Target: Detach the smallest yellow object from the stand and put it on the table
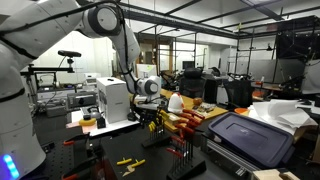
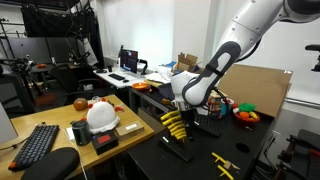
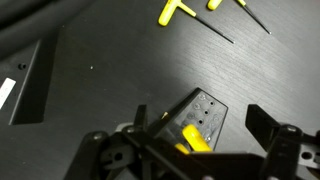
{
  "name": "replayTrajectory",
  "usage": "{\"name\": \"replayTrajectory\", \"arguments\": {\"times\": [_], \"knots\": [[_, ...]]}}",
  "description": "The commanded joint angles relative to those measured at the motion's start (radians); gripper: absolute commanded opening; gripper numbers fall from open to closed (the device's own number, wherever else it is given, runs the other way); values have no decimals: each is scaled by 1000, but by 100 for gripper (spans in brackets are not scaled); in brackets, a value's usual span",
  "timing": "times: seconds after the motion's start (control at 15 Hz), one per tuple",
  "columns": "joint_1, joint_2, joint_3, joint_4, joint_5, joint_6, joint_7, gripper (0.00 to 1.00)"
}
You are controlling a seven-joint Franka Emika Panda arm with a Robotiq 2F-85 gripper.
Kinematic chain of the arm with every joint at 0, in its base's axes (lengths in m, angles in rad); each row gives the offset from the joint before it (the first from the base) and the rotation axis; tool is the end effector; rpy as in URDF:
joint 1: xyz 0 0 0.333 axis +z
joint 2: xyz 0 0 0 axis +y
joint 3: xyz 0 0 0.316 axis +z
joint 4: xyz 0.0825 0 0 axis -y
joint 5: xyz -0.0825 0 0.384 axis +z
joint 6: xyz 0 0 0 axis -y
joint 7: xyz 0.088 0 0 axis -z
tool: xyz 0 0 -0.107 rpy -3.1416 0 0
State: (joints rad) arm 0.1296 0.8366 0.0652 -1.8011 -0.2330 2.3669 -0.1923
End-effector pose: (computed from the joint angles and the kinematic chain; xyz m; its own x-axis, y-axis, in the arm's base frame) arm 0.5934 0.1144 0.0614 0.8152 0.5099 -0.2749 0.5332 -0.8459 0.0122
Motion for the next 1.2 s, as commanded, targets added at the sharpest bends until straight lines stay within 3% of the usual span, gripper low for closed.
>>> {"name": "replayTrajectory", "arguments": {"times": [0.0,0.6,0.67,0.73,1.13], "knots": [[7,15,-8,18,-15,24,3,100],[4,39,-5,34,-11,42,-4,100],[3,40,-4,35,-11,42,-5,75],[3,41,-4,37,-10,42,-5,74],[-2,50,0,50,-2,34,-8,27]]}}
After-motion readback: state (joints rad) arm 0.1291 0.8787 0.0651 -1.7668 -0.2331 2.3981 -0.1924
